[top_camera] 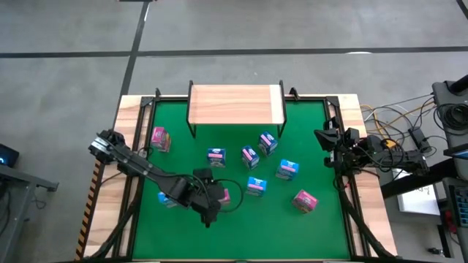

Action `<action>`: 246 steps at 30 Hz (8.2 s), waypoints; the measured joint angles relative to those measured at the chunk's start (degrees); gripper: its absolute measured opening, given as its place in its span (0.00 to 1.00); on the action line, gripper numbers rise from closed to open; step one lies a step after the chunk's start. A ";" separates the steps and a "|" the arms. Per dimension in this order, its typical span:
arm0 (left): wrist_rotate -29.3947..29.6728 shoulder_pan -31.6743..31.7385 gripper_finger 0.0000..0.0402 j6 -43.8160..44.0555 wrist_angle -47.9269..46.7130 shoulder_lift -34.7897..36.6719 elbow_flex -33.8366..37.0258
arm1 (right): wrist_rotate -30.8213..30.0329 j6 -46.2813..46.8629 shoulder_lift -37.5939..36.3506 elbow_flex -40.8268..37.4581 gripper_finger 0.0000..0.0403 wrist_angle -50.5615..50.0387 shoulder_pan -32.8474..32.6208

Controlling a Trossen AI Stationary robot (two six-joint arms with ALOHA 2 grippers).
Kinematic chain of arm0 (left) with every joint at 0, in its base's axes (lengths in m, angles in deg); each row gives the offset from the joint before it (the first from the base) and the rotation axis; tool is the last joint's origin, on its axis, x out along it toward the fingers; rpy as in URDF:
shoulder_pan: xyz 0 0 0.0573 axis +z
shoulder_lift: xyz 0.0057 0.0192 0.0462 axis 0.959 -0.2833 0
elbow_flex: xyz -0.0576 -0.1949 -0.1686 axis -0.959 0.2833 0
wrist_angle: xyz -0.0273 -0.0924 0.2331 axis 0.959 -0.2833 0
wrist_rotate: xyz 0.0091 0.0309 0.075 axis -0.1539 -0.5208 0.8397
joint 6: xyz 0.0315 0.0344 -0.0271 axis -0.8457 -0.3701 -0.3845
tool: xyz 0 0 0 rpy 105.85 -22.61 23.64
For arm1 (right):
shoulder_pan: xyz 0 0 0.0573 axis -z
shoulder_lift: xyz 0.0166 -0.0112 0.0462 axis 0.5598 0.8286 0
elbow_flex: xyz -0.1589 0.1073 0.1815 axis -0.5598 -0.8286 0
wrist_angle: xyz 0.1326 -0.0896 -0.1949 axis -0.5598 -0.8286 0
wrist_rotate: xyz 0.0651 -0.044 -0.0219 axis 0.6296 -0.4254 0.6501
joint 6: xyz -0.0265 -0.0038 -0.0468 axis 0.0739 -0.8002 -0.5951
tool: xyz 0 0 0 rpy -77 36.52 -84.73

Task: Stack cereal on shelf
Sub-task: Put the bottom violet cereal box on the shelf, then put the middle blue cereal box on the shelf

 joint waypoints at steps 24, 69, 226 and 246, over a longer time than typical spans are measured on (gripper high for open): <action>-1.12 0.14 0.43 -3.34 4.07 0.00 2.93 | 0.00 0.04 -0.02 0.00 0.02 -0.04 0.00; -13.25 46.42 0.37 -65.92 6.77 27.02 2.51 | -3.87 0.75 -0.02 0.00 0.02 -0.45 0.00; -34.36 32.29 0.51 -63.73 1.60 -1.55 -13.39 | -5.88 2.64 -0.02 0.57 0.02 -0.41 0.00; -34.20 32.76 0.72 -70.90 16.57 -6.07 -9.76 | -5.90 2.53 0.00 0.59 0.02 -0.43 -0.01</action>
